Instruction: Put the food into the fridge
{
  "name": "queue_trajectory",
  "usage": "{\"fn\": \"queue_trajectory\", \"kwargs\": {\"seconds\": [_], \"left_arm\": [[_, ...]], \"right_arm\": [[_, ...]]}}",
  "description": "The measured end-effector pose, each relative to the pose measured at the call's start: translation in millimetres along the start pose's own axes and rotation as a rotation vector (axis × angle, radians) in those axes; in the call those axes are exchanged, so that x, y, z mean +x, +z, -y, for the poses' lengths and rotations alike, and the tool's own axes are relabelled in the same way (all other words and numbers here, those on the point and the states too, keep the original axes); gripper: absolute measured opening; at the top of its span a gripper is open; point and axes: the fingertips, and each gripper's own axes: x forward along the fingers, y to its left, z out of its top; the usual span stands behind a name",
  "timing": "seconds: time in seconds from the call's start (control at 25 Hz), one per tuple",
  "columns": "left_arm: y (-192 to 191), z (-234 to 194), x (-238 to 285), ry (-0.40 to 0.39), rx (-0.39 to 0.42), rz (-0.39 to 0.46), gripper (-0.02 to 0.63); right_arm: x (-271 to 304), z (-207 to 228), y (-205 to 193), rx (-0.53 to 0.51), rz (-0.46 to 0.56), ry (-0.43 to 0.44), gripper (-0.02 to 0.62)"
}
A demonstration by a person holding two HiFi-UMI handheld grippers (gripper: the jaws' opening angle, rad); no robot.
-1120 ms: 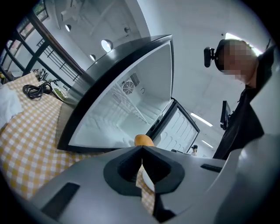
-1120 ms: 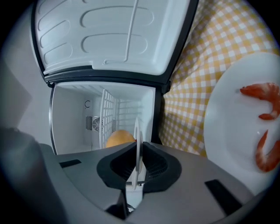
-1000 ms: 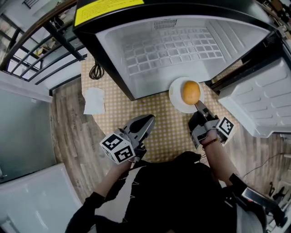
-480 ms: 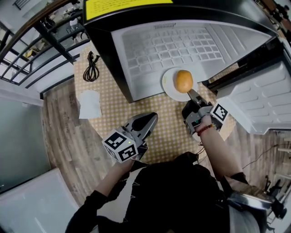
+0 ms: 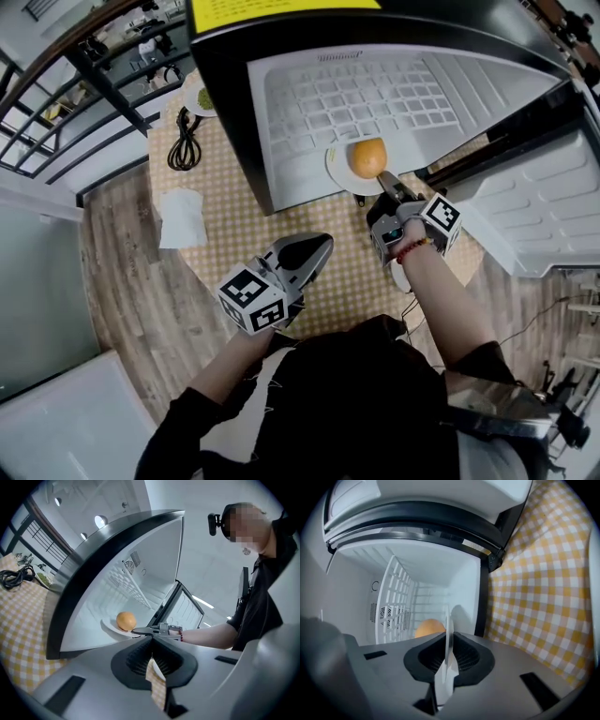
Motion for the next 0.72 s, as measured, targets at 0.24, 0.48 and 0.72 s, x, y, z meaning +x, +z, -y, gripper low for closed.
{"fn": "queue_trajectory", "kwargs": {"seconds": [0.24,0.48,0.72], "left_arm": [[6,0,-19,0.077,0.040,0.024,0.012],[14,7,-34,0.148,0.044,0.073,0.014],[8,6,-37,0.193,0.027,0.093,0.012]], "right_arm": [[17,-3,-1,-0.001,-0.041,0.002,0.034],[32,-6,4,0.014,-0.057,-0.003,0.034],[43,-8,5,-0.032,-0.067,-0.014,0.034]]}}
